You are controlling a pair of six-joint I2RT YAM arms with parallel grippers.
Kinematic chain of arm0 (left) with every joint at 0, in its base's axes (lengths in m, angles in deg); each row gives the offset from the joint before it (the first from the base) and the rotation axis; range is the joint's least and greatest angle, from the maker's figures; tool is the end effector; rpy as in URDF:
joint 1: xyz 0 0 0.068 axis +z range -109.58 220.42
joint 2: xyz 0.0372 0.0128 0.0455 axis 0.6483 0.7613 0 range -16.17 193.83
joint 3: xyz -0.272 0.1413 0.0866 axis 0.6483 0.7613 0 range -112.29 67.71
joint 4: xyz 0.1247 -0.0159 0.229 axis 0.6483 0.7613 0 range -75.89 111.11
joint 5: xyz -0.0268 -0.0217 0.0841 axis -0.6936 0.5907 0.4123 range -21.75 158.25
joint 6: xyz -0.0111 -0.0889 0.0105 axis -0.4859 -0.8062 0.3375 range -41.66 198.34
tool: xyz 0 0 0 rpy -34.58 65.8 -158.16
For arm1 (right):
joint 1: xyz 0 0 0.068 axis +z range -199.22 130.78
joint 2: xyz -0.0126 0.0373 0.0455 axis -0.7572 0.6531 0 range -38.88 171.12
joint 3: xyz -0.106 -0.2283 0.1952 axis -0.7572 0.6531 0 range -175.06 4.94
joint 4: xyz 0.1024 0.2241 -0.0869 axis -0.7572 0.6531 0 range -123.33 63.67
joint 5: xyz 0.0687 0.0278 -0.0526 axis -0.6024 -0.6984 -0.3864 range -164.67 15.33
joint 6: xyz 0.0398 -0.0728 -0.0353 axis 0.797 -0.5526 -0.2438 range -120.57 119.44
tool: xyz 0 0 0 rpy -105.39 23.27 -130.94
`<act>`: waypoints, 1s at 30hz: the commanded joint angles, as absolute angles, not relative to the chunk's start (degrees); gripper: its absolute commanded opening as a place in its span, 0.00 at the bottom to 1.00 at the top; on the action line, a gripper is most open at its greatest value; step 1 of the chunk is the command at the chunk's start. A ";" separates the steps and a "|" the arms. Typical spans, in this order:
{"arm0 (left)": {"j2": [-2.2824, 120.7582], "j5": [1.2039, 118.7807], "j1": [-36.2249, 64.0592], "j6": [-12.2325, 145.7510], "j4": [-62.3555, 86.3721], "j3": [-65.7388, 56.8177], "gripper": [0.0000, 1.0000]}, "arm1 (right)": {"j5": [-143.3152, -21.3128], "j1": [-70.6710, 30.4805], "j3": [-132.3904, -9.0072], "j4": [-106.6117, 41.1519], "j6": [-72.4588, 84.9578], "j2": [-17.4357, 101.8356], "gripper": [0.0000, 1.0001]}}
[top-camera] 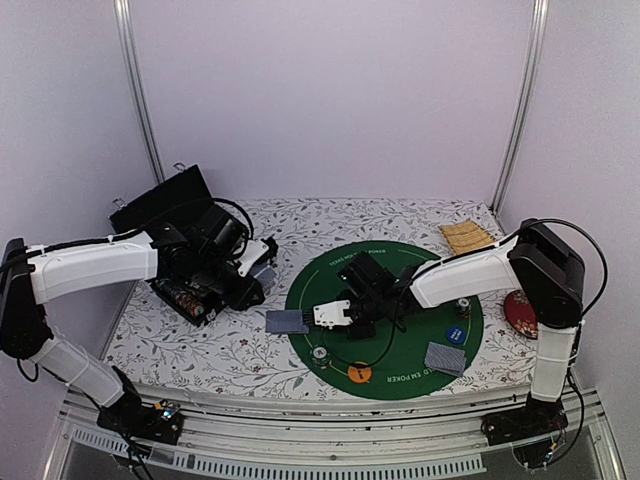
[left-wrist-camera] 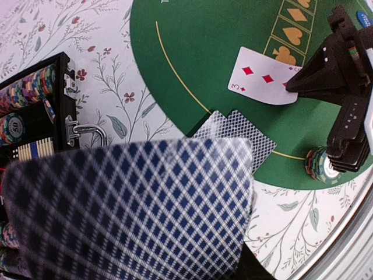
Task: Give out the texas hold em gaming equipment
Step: Flop the poker card in the community card area.
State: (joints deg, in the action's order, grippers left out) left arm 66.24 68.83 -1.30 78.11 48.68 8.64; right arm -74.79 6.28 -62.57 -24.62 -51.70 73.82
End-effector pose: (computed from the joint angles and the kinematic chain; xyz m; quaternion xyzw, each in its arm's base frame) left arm 0.2316 -0.2055 0.2489 0.3391 0.8992 -0.0944 0.2598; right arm 0.2525 0.3678 0.1441 -0.7627 0.5677 0.0128 0.3096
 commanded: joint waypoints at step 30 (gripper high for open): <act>66.66 67.97 -0.71 78.69 48.24 6.70 0.41 | -88.48 1.53 -61.73 -33.53 -27.18 55.38 1.00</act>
State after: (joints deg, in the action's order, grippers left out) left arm 66.29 68.64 -1.28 78.11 48.74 8.60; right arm -80.65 5.43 -62.61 -21.34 -34.76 63.55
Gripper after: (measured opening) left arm 0.416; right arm 0.770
